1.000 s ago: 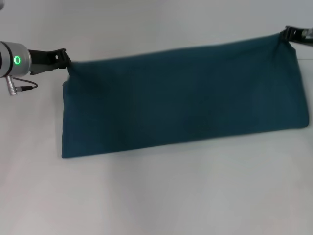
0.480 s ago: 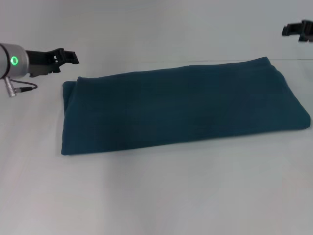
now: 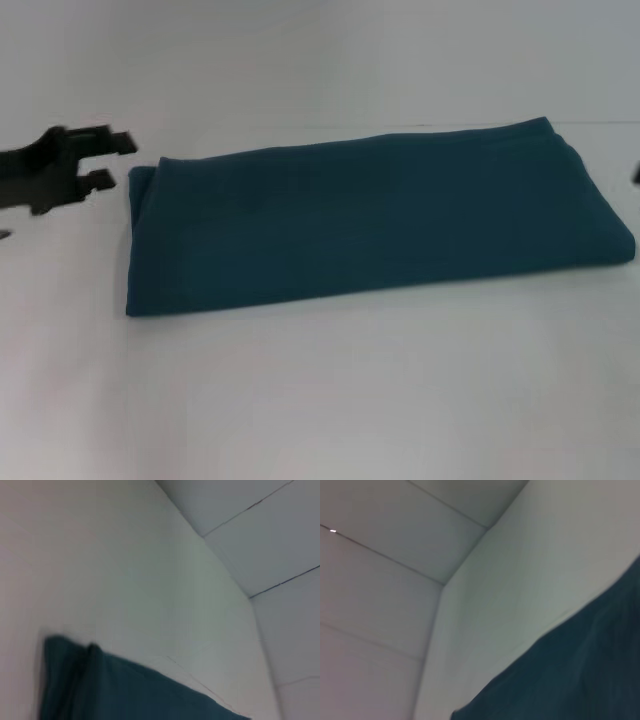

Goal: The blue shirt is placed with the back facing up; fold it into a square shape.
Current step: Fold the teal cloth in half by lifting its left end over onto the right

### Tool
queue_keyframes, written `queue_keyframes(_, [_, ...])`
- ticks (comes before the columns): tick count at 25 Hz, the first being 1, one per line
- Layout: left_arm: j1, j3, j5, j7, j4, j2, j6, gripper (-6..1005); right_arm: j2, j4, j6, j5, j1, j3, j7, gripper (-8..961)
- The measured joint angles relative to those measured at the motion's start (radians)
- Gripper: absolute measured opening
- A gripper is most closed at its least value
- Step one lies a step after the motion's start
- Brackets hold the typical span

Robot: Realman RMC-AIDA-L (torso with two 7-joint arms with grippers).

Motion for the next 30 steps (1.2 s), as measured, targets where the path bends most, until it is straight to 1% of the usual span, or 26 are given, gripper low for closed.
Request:
queue_keyframes(1, [0.000,0.000,0.000,0.000,0.000,0.000,0.000,642,0.001,0.010,-0.030,0.010,-0.020,0.009,-0.019,704])
queue_keyframes(2, [0.012,-0.030,-0.002,-0.002,-0.002,-0.001,0.035,642,0.002,0.022,-0.062,0.017,-0.039,0.019,-0.039,703])
queue_keyframes(3, [0.046,-0.098,-0.003,-0.010,-0.013,-0.004,0.114,642,0.001,0.038,-0.084,0.020,-0.052,0.029,-0.057,701])
queue_keyframes(4, [0.059,-0.122,-0.003,-0.012,-0.020,-0.006,0.136,642,0.000,0.056,-0.103,0.021,-0.062,0.038,-0.074,700])
queue_keyframes(7, [0.099,-0.186,0.001,-0.016,-0.066,-0.010,0.179,642,-0.002,0.080,-0.133,0.020,-0.070,0.048,-0.095,700])
queue_keyframes(9, [0.118,-0.201,0.004,-0.016,-0.093,-0.015,0.184,641,-0.001,0.083,-0.142,0.019,-0.066,0.047,-0.103,701])
queue_keyframes(13, [0.145,-0.200,0.004,-0.023,-0.130,-0.030,0.163,641,0.002,0.084,-0.146,0.017,-0.042,0.040,-0.112,701])
queue_keyframes(19, [0.164,-0.188,0.018,-0.051,-0.134,-0.059,0.114,641,0.010,0.086,-0.149,0.013,-0.023,0.034,-0.134,701])
queue_keyframes(23, [0.162,-0.187,0.056,-0.066,-0.146,-0.065,0.084,642,0.013,0.087,-0.149,0.013,-0.022,0.028,-0.137,701])
queue_keyframes(30, [0.148,-0.165,0.058,-0.067,-0.187,-0.068,0.035,642,0.013,0.087,-0.143,0.013,-0.023,0.027,-0.148,700])
